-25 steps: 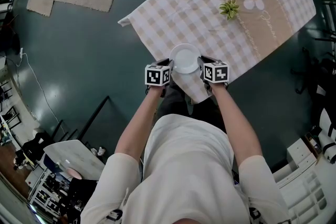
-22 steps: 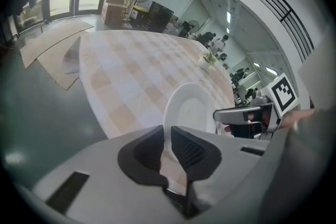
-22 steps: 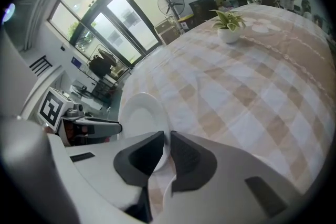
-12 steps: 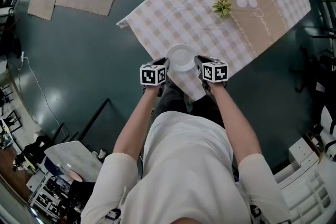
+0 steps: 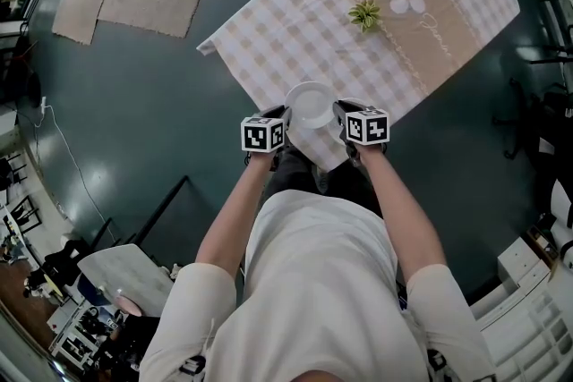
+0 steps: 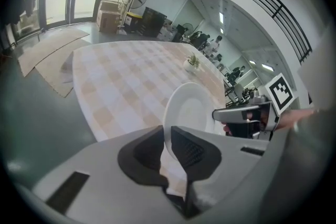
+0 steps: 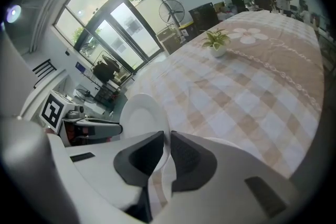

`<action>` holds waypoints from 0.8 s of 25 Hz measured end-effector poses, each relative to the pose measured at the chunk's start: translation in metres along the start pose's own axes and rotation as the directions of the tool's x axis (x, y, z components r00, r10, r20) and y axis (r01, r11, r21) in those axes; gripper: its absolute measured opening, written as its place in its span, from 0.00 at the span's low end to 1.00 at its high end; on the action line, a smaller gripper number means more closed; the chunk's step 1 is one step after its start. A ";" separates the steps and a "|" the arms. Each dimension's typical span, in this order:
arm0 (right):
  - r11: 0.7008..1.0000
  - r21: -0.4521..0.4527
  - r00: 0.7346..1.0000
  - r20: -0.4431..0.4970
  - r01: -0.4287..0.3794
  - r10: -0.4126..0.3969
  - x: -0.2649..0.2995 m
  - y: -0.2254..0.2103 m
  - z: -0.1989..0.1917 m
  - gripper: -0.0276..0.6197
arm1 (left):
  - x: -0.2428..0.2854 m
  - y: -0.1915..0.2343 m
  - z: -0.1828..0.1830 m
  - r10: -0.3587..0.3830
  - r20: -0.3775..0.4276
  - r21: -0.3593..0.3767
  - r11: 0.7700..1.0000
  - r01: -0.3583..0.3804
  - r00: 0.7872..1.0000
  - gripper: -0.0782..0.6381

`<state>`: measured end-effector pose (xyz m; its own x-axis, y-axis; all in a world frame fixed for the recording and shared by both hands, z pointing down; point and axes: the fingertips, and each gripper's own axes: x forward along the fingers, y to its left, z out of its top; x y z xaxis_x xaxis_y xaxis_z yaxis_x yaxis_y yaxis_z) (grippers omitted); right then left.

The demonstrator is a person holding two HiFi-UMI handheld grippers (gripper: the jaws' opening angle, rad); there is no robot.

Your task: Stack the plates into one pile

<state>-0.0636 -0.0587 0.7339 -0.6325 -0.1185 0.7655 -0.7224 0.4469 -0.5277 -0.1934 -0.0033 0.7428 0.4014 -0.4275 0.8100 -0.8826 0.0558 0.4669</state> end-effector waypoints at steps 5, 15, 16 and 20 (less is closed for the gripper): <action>1.000 0.026 1.000 0.007 0.014 -0.015 -0.019 -0.017 -0.013 0.14 | 0.009 -0.024 -0.007 -0.014 -0.017 0.027 1.000 0.015 1.000 0.18; 0.996 0.078 0.999 0.019 0.047 -0.048 -0.047 -0.055 -0.037 0.14 | 0.033 -0.065 -0.020 -0.044 -0.062 0.072 0.996 0.049 0.997 0.18; 0.995 0.084 0.999 0.016 0.049 -0.051 -0.048 -0.058 -0.040 0.14 | 0.036 -0.067 -0.021 -0.045 -0.066 0.074 0.996 0.050 0.997 0.18; 0.993 0.098 0.998 0.011 0.060 -0.061 -0.053 -0.069 -0.048 0.14 | 0.046 -0.076 -0.027 -0.052 -0.087 0.081 0.995 0.060 0.995 0.18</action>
<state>0.0336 -0.0406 0.7473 -0.5903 -0.1550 0.7922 -0.7826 0.3504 -0.5145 -0.1018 -0.0030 0.7539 0.4670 -0.3496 0.8122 -0.8740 -0.0429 0.4840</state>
